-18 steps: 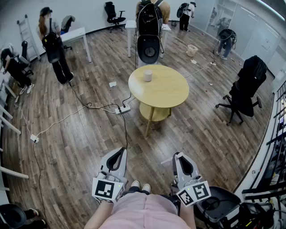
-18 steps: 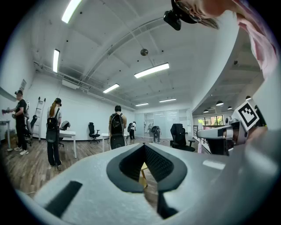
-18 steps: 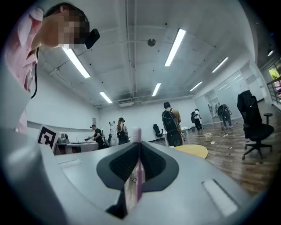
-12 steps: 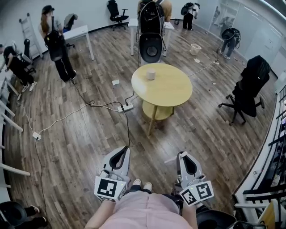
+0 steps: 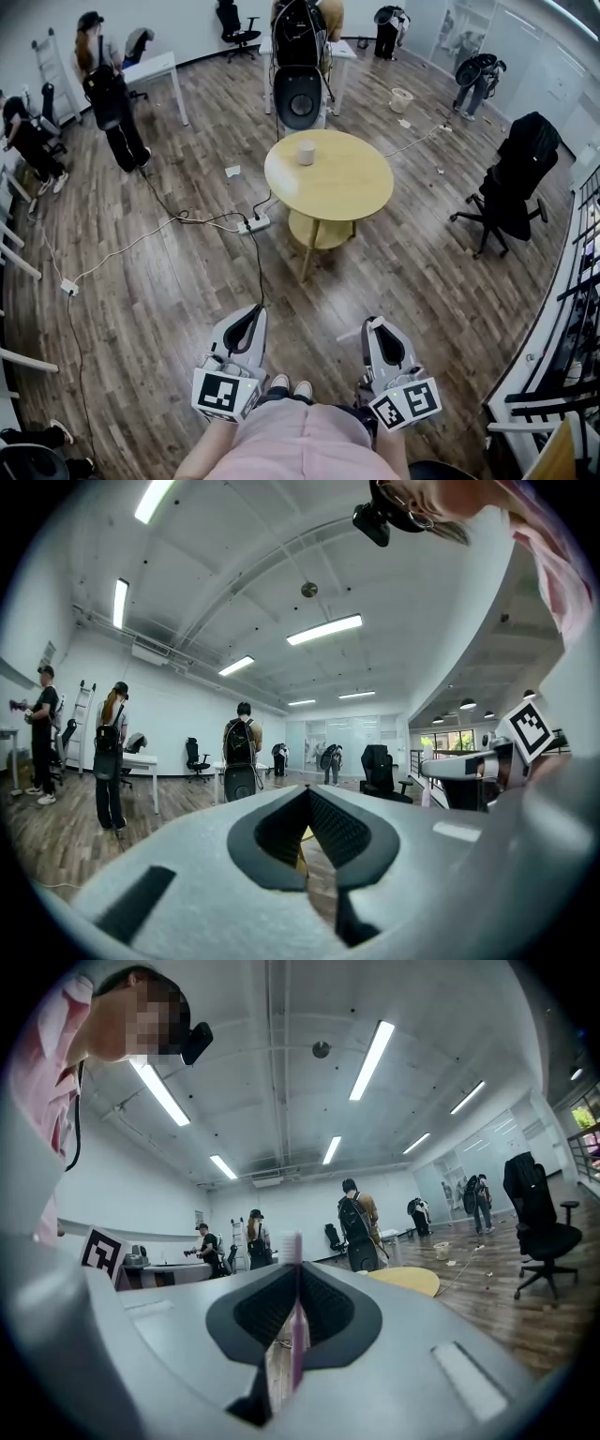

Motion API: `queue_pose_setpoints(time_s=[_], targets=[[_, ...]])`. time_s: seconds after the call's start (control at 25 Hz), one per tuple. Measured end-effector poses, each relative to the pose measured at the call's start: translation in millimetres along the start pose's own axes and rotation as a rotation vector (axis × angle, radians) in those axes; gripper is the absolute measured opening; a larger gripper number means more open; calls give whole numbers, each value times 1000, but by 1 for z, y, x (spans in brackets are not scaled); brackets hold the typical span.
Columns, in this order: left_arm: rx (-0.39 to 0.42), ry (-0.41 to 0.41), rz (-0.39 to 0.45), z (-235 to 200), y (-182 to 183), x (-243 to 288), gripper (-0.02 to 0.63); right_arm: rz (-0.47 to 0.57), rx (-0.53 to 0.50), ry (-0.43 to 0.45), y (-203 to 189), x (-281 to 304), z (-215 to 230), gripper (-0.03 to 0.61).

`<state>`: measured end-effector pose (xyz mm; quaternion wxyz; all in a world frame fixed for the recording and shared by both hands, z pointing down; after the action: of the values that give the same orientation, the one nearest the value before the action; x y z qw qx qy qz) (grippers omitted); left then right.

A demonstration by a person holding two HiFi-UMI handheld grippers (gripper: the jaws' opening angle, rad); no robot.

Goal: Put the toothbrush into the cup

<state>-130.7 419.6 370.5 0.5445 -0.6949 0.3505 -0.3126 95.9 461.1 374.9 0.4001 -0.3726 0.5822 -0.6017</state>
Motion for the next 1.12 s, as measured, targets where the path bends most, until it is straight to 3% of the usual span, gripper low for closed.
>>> queue_pose_setpoints(time_s=[0.24,0.64,1.12], targets=[[1,12,-6,6,-7,2,-3,38,38,13,-6,-7,11,23],[-30,53,-35,-15,-24,19,-3,-7,79,35,-29,21,23,23],[-6,23,-12,-80,15,98,-3,3,57,11,-9,122,51,23]])
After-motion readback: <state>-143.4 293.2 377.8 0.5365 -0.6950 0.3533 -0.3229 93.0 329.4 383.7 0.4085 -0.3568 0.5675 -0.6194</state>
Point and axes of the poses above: the fingertips, and each gripper's own axes: x forward along the fingers, z to its right, y out of its top, the point moved 5 cm from there along -x, backward along the fingers, and after that the axes turned 11 degrees about -x, right-handed, at the moved point
